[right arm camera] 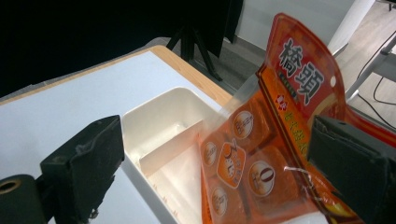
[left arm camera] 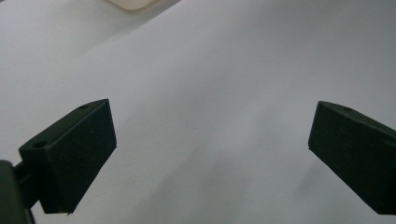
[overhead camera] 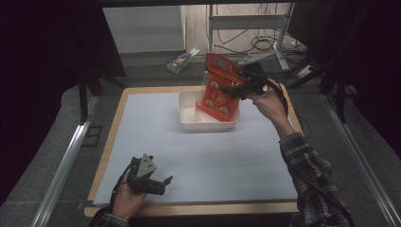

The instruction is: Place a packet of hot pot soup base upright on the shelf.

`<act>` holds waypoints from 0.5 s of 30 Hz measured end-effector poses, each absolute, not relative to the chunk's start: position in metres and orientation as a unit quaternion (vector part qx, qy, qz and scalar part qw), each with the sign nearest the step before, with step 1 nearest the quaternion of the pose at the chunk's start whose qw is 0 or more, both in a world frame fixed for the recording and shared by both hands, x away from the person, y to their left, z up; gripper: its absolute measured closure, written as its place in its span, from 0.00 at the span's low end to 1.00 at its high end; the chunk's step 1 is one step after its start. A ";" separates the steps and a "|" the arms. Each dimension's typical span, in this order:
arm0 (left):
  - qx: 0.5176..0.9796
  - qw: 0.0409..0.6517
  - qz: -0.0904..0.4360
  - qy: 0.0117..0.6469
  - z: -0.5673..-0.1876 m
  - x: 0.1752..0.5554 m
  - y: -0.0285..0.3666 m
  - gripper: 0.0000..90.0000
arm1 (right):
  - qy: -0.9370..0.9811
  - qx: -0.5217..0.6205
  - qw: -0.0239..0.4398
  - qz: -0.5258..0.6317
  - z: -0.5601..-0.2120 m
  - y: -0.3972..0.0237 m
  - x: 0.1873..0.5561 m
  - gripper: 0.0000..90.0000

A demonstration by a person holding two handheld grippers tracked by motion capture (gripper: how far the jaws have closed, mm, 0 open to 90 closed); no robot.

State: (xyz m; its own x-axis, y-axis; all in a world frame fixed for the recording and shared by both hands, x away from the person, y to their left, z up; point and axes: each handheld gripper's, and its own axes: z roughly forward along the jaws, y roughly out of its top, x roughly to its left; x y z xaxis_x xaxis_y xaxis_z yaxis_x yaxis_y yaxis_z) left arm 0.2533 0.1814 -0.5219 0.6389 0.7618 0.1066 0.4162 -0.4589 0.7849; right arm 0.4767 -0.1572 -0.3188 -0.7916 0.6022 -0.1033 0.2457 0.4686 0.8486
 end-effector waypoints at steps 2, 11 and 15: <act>0.823 0.378 0.229 0.358 -0.522 0.253 0.181 0.01 | 0.834 0.253 0.198 0.448 -0.320 -0.159 0.472 0.05; 0.823 0.379 0.230 0.356 -0.522 0.253 0.181 0.01 | 0.833 0.254 0.197 0.450 -0.324 -0.164 0.459 0.05; 0.825 0.378 0.229 0.352 -0.522 0.253 0.181 0.01 | 0.836 0.253 0.195 0.446 -0.328 -0.166 0.452 0.03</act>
